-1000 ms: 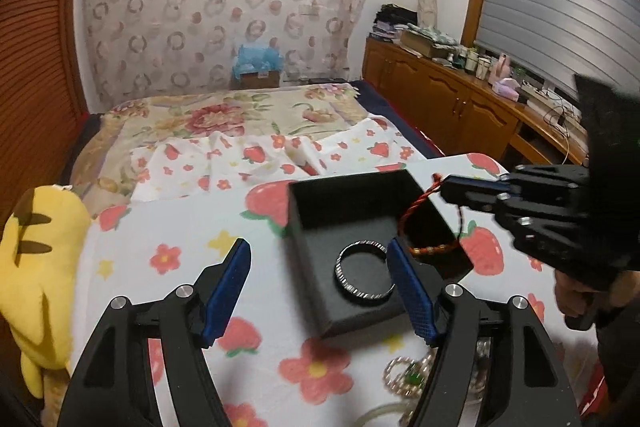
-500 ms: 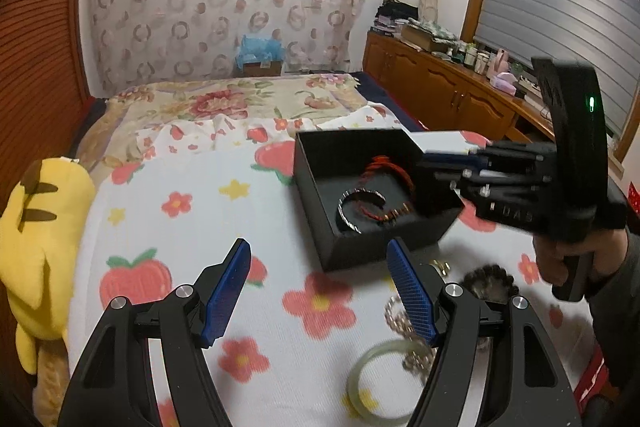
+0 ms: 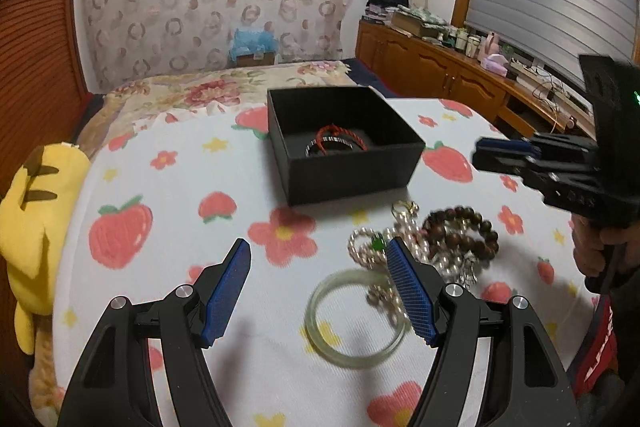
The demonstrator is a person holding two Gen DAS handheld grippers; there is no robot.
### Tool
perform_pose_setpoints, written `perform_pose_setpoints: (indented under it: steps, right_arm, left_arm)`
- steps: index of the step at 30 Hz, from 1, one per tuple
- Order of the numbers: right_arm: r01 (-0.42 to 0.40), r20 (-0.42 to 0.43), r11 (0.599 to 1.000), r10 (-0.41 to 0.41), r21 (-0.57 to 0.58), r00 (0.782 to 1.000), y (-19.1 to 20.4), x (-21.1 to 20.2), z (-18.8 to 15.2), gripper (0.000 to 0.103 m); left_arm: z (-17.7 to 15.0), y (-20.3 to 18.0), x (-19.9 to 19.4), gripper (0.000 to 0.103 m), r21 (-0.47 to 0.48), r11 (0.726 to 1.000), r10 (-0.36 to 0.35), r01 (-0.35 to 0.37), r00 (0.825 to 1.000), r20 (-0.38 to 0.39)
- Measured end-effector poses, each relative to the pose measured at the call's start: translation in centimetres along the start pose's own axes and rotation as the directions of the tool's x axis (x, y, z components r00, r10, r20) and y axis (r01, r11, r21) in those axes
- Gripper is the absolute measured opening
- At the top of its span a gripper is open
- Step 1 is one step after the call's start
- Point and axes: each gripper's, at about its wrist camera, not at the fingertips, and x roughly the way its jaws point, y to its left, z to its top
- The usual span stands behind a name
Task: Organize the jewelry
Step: 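Grasp the green jade bangle with the left tool while the right tool grasps the wooden bead bracelet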
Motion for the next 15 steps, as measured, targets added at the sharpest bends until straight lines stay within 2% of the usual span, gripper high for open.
perform_pose_setpoints:
  steps: [5, 11, 15]
  right_arm:
    - [-0.043, -0.046, 0.999, 0.043, 0.013, 0.998, 0.9, -0.4, -3.4, 0.025]
    - [-0.091, -0.061, 0.995, 0.093, 0.03, 0.994, 2.7, 0.3, -5.0, 0.025]
    - [-0.066, -0.069, 0.998, 0.067, 0.014, 0.995, 3.4, 0.9, -5.2, 0.025]
  left_arm:
    - [-1.7, -0.4, 0.8, 0.068, -0.01, 1.0, -0.002, 0.001, 0.999, -0.033]
    - [-2.8, -0.7, 1.8, 0.068, -0.006, 1.0, 0.011, -0.011, 0.997, -0.071]
    - [-3.2, -0.9, 1.9, 0.068, 0.002, 1.0, 0.013, -0.012, 0.996, -0.084]
